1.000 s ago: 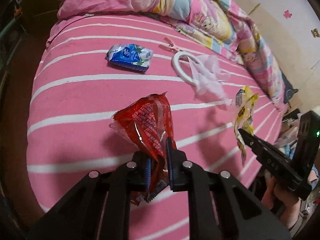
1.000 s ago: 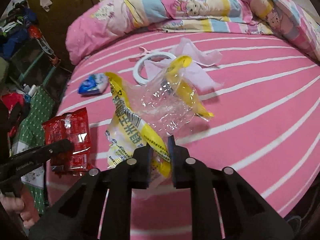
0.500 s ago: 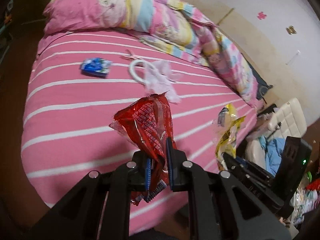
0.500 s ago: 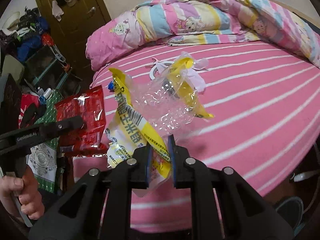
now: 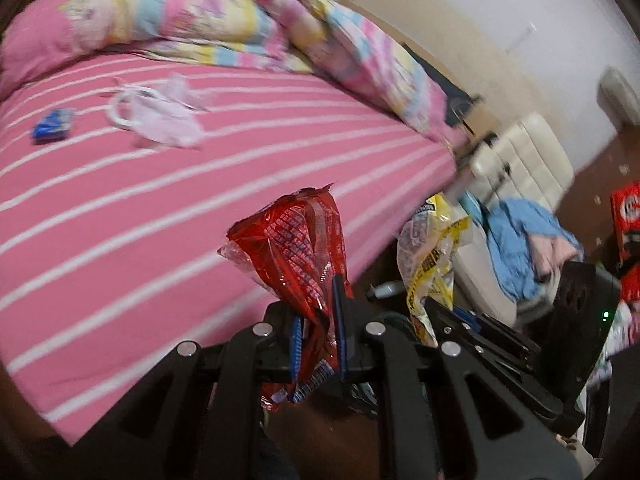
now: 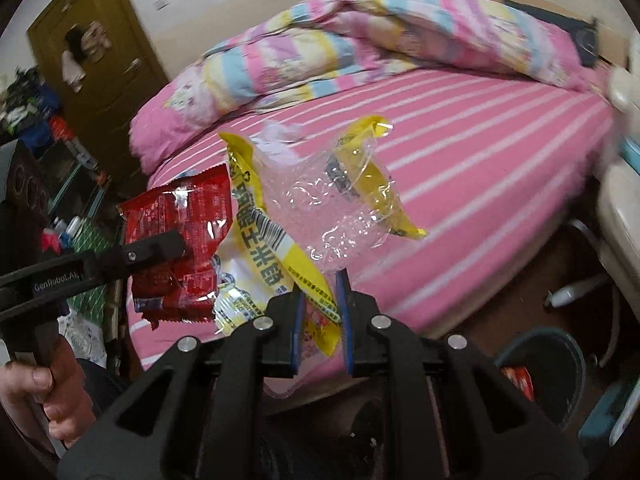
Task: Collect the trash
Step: 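Carry the red packet and yellow-labelled bag with both grippers over the trash bin, then open both grippers over the bin to drop the red packet and bag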
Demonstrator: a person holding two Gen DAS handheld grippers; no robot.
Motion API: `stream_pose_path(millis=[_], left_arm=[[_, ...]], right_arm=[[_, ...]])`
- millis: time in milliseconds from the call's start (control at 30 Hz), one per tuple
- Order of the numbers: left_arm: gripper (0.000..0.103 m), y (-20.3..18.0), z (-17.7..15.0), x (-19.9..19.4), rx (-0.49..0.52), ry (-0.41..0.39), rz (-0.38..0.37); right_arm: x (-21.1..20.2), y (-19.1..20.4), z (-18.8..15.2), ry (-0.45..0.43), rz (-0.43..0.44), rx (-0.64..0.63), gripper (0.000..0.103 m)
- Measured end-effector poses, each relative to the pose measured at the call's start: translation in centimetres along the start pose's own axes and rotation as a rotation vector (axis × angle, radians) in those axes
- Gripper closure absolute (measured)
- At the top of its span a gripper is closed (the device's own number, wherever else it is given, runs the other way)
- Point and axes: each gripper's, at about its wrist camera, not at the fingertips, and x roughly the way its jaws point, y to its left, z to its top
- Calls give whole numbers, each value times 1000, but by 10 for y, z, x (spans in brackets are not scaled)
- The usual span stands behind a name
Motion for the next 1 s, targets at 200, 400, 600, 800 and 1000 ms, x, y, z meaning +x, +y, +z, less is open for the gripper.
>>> stream_pose_path(millis=[200, 400, 600, 800, 1000], left_arm=[[90, -64, -25, 56, 81, 118, -59], [90, -123, -56, 118, 175, 250, -101], [90, -164, -91, 181, 238, 382, -124], [90, -189, -120, 242, 276, 498, -124], [89, -199, -133, 296, 287, 590, -123]], right_arm=[[-22, -80, -32, 2, -71, 124, 88], [-35, -161, -76, 24, -139, 259, 88], [-28, -232, -121, 101, -201, 394, 87], [-4, -277, -155, 215, -276, 462, 87], [26, -321, -177, 313, -311, 506, 87]])
